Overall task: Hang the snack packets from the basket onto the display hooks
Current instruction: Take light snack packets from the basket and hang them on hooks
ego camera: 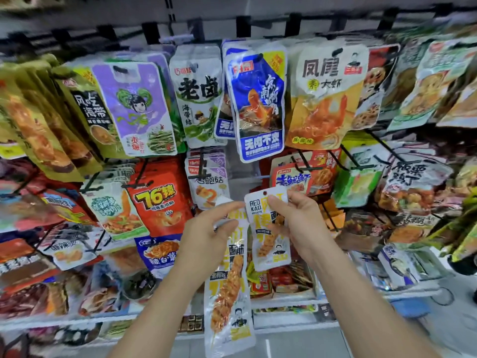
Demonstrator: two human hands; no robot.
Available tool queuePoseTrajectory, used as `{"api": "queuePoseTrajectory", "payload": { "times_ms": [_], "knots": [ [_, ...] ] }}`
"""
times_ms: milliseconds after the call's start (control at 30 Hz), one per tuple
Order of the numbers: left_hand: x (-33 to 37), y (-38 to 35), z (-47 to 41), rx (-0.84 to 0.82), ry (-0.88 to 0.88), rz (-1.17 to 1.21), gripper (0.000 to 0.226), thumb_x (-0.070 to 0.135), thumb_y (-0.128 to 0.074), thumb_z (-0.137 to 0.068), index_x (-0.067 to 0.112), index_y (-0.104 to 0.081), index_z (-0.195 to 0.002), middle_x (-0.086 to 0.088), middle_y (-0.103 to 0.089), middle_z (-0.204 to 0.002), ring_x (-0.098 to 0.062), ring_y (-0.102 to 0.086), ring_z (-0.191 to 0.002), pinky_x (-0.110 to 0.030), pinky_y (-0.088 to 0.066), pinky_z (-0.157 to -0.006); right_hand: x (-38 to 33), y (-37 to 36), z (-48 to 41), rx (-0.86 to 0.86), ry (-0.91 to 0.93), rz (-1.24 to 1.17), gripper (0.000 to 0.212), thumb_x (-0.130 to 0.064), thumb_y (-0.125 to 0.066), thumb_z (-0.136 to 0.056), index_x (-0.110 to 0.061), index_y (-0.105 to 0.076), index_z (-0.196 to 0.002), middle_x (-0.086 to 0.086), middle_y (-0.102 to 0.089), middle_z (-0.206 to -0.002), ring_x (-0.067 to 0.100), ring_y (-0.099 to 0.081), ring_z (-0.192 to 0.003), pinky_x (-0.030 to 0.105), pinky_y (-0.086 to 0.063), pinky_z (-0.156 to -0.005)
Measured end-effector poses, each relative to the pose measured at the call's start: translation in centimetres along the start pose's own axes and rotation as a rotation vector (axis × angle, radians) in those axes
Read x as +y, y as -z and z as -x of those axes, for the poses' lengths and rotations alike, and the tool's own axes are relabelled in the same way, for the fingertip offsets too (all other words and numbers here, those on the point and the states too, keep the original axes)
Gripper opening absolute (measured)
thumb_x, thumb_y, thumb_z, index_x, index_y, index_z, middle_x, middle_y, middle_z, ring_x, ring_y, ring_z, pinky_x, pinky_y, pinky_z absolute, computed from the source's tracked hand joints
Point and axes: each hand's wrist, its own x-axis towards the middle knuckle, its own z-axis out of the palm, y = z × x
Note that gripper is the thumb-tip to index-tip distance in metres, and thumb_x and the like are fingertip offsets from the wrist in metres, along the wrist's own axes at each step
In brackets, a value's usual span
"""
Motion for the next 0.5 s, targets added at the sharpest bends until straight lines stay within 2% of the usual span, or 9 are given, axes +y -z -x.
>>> {"api": "queuePoseTrajectory", "payload": {
  "times_ms": [33, 100, 167, 233, 300, 367, 433, 500],
  "knots": [
    [-0.1, -0.2, -0.3, 0.007, -0.002, -0.009, 0.046, 0.017, -0.060, -0.094, 0.061, -0.055, -0.105, 0.023, -0.057, -0.121, 0.023, -0.052, -0.085, -0.002, -0.041, -0.075, 0.1, -0.1, -0.4, 0.007, -0.004, -0.009, 0.008, -0.016, -0.068, -0.089, -0.013, -0.071, -0.096, 0.005, -0.075, -0.091, 0.019, -0.071, -0.084, 0.032, -0.060, -0.062],
    [-0.4, -0.6, -0.8, 0.014, -0.009, -0.052, 0.050, 0.017, -0.060, -0.094, 0.063, -0.051, -0.111, 0.024, -0.057, -0.120, 0.006, -0.061, -0.076, -0.011, -0.046, -0.070, 0.2, -0.2, -1.3, 0.013, -0.006, -0.032, 0.011, -0.017, -0.068, -0.089, -0.012, -0.070, -0.099, 0.004, -0.074, -0.090, 0.017, -0.072, -0.080, 0.033, -0.061, -0.066],
    [-0.7, -1.1, -1.4, 0.021, -0.021, -0.131, 0.048, 0.018, -0.058, -0.095, 0.057, -0.051, -0.122, 0.015, -0.062, -0.120, -0.007, -0.061, -0.097, -0.019, -0.047, -0.081, 0.0, -0.3, -2.3, 0.003, 0.010, -0.042, 0.011, -0.016, -0.066, -0.090, -0.012, -0.070, -0.100, 0.007, -0.073, -0.090, 0.018, -0.070, -0.077, 0.033, -0.060, -0.068],
    [-0.9, -1.5, -2.1, 0.019, -0.019, -0.196, 0.047, 0.018, -0.056, -0.097, 0.049, -0.049, -0.131, 0.005, -0.063, -0.126, -0.006, -0.053, -0.119, -0.025, -0.043, -0.098, -0.2, -0.5, -3.1, -0.001, 0.026, -0.041, 0.010, -0.017, -0.066, -0.090, -0.012, -0.070, -0.098, 0.013, -0.070, -0.091, 0.021, -0.065, -0.076, 0.032, -0.060, -0.067],
    [-1.1, -1.9, -2.7, 0.005, -0.032, -0.263, 0.051, 0.018, -0.053, -0.098, 0.048, -0.042, -0.137, 0.000, -0.061, -0.130, -0.014, -0.047, -0.128, -0.028, -0.038, -0.105, -0.1, -0.7, -3.9, 0.001, 0.037, -0.055, 0.009, -0.015, -0.066, -0.090, -0.011, -0.071, -0.097, 0.015, -0.071, -0.095, 0.021, -0.066, -0.079, 0.033, -0.060, -0.068],
    [-1.1, -2.3, -3.1, -0.010, -0.041, -0.324, 0.055, 0.020, -0.051, -0.099, 0.051, -0.033, -0.139, -0.005, -0.060, -0.132, -0.020, -0.049, -0.126, -0.028, -0.037, -0.101, -0.1, -0.9, -4.5, 0.005, 0.050, -0.067, 0.012, -0.014, -0.065, -0.091, -0.009, -0.070, -0.100, 0.012, -0.072, -0.100, 0.021, -0.068, -0.084, 0.036, -0.060, -0.073],
    [-1.3, -2.6, -3.6, -0.016, -0.029, -0.350, 0.058, 0.021, -0.050, -0.099, 0.055, -0.026, -0.139, -0.006, -0.054, -0.138, -0.022, -0.053, -0.119, -0.031, -0.042, -0.094, 0.2, -1.1, -5.0, 0.012, 0.055, -0.061, 0.013, -0.012, -0.065, -0.091, -0.008, -0.069, -0.103, 0.012, -0.071, -0.103, 0.022, -0.067, -0.088, 0.035, -0.060, -0.073],
    [-1.6, -3.0, -4.0, -0.013, -0.013, -0.368, 0.059, 0.022, -0.049, -0.100, 0.053, -0.024, -0.142, -0.007, -0.053, -0.139, -0.025, -0.055, -0.116, -0.032, -0.046, -0.089, 0.4, -1.5, -5.3, 0.012, 0.057, -0.055, 0.010, -0.011, -0.065, -0.091, -0.010, -0.069, -0.100, 0.007, -0.071, -0.096, 0.016, -0.066, -0.080, 0.033, -0.060, -0.072]
  ]
}}
